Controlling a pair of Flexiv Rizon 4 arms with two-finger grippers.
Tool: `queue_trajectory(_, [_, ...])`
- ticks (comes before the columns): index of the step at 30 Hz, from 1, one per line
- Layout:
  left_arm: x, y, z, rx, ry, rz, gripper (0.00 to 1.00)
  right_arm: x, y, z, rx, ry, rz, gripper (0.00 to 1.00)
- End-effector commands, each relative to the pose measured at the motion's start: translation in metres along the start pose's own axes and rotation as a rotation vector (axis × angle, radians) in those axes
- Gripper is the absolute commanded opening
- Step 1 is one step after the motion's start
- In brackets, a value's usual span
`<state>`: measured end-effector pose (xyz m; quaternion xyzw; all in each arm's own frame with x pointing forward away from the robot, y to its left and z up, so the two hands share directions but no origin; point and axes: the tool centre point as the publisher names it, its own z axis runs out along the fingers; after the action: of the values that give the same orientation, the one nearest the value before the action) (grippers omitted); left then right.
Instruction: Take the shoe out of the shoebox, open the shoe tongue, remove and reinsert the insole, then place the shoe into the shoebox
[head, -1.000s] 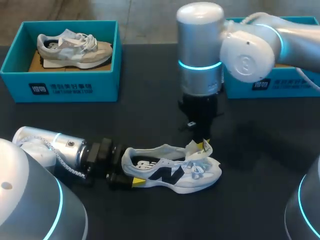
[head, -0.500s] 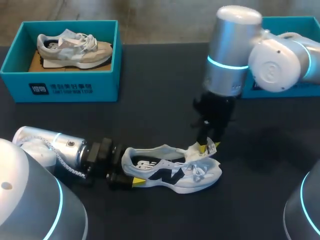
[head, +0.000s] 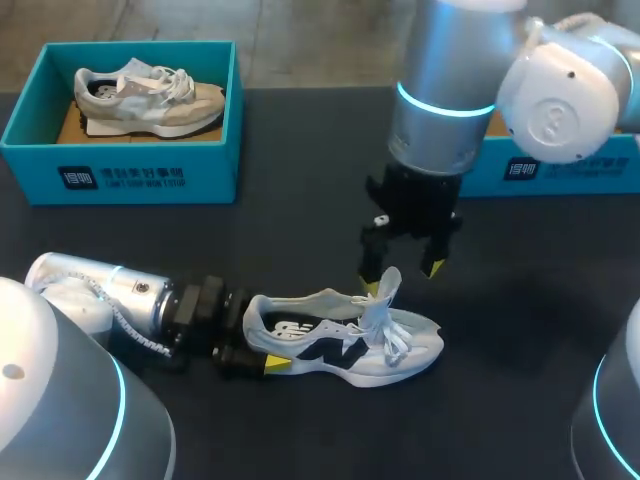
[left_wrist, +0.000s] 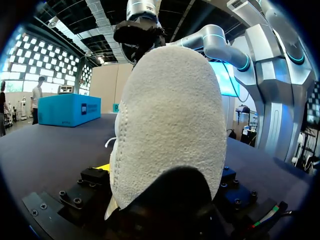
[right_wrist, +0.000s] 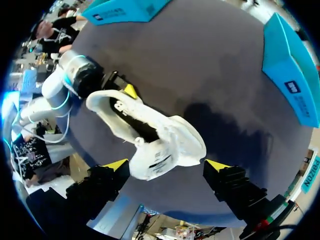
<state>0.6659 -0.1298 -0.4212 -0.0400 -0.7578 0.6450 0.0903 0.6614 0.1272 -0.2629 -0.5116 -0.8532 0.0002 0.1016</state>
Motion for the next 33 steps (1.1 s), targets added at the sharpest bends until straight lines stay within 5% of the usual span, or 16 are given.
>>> queue_trajectory(1, [0.000, 0.002, 0.001, -0.001, -0.002, -0.001, 0.00, 0.021, 0.009, -0.010, 0.022, -0.153, -0.044, 1.00])
queue_trajectory(11, [0.000, 0.002, 0.001, -0.001, -0.002, -0.001, 0.00, 0.071, 0.028, -0.017, 0.030, -0.266, -0.351, 1.00])
queue_trajectory(13, [0.000, 0.002, 0.001, -0.001, -0.002, -0.001, 0.00, 0.076, 0.030, -0.014, 0.033, -0.274, -0.413, 0.75])
queue_trajectory(14, [0.000, 0.002, 0.001, -0.001, -0.002, -0.001, 0.00, 0.078, 0.031, -0.012, 0.030, -0.274, -0.439, 0.47])
queue_trajectory(17, [0.000, 0.002, 0.001, -0.001, -0.002, -0.001, 0.00, 0.081, 0.032, -0.008, 0.012, -0.275, -0.526, 0.00])
queue_trajectory(21, [0.000, 0.002, 0.001, -0.001, -0.002, -0.001, 0.00, 0.088, 0.025, 0.006, -0.109, -0.262, -0.799, 0.00])
queue_trajectory(33, [0.000, 0.002, 0.001, -0.001, -0.002, -0.001, 0.00, 0.088, 0.025, 0.006, -0.109, -0.262, -0.799, 0.00])
